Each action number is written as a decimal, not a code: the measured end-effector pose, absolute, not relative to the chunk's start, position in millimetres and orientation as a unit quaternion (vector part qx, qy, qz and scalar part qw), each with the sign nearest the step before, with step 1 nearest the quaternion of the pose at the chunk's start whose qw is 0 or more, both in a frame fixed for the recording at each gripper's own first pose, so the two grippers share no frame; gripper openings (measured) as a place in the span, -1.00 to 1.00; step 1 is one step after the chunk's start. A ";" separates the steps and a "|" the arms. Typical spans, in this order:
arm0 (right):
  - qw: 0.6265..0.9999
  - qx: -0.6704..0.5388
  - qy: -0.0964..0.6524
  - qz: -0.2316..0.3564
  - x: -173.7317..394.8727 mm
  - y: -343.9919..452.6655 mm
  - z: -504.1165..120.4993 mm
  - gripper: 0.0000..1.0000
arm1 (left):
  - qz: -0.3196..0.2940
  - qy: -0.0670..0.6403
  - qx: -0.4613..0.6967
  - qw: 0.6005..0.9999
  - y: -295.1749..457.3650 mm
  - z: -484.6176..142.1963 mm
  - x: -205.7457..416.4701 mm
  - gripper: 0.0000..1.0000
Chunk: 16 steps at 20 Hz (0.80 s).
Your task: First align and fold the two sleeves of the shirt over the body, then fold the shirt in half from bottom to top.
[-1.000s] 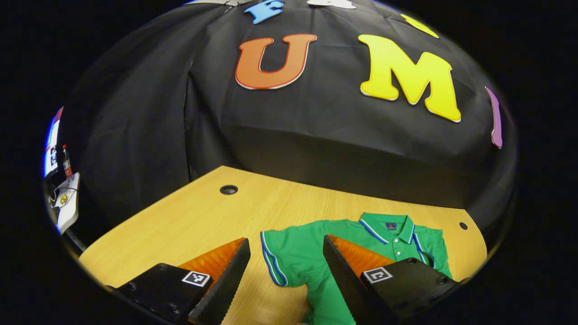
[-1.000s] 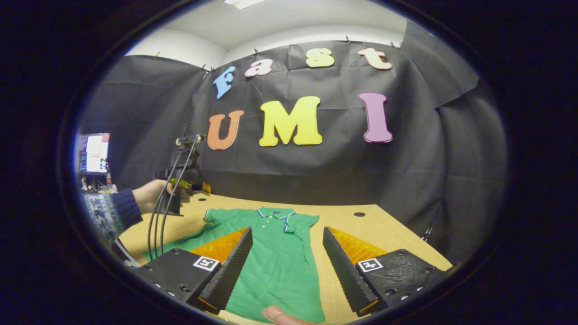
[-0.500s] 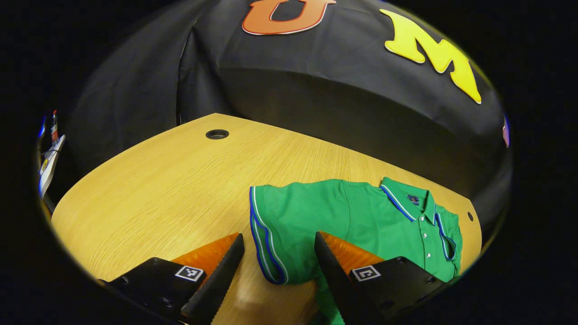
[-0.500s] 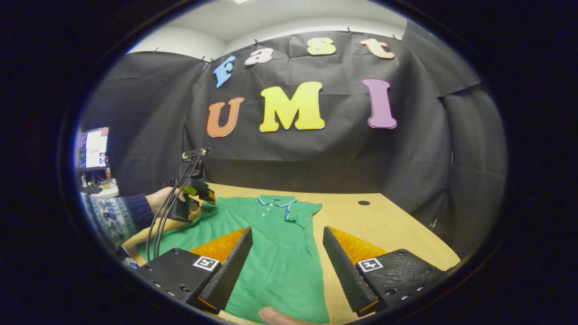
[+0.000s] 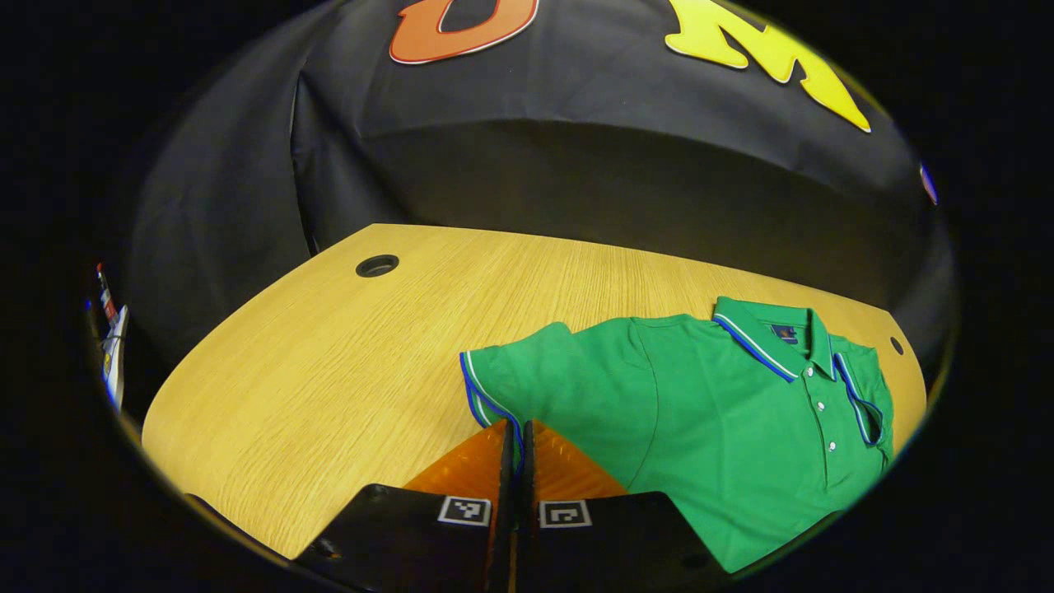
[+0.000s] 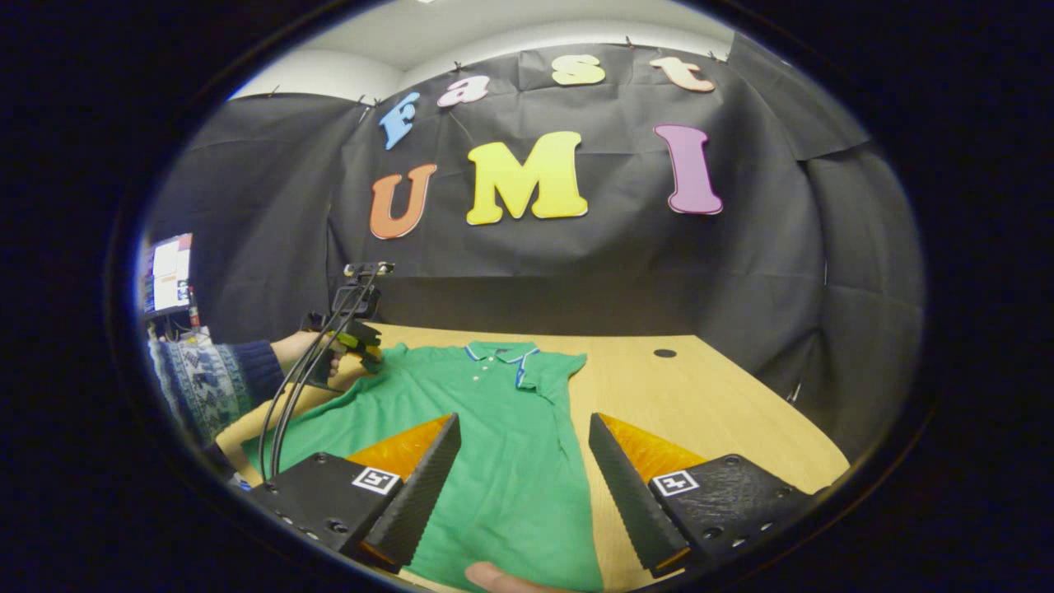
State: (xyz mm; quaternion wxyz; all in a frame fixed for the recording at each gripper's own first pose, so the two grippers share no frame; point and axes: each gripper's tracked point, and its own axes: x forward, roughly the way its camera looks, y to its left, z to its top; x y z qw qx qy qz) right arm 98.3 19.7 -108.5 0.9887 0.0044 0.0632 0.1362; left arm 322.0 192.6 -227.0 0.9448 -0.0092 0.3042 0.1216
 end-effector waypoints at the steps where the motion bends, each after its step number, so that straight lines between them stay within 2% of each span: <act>1: 0.989 0.004 0.061 0.135 98.0 18.2 -107.0 0.91 | 0.124 0.296 -0.013 0.947 191.2 -220.4 323.0 -0.84; 5: 0.988 0.005 0.062 0.139 96.0 18.9 -109.0 0.90 | 0.122 0.278 -0.009 0.953 178.5 -196.8 322.6 -0.87; 7: 0.991 -0.002 0.056 0.120 101.7 7.7 -105.8 0.90 | 0.114 0.279 -0.003 0.953 166.3 -190.7 323.0 -0.86; 9: 0.993 0.009 0.055 0.102 106.1 -5.0 -106.0 0.90 | 0.113 0.281 0.019 0.953 158.8 -186.7 323.6 -0.86; 16: 0.993 0.036 0.066 0.096 111.8 -15.3 -110.3 0.89 | 0.101 0.290 0.097 0.947 115.1 -183.8 331.4 -0.86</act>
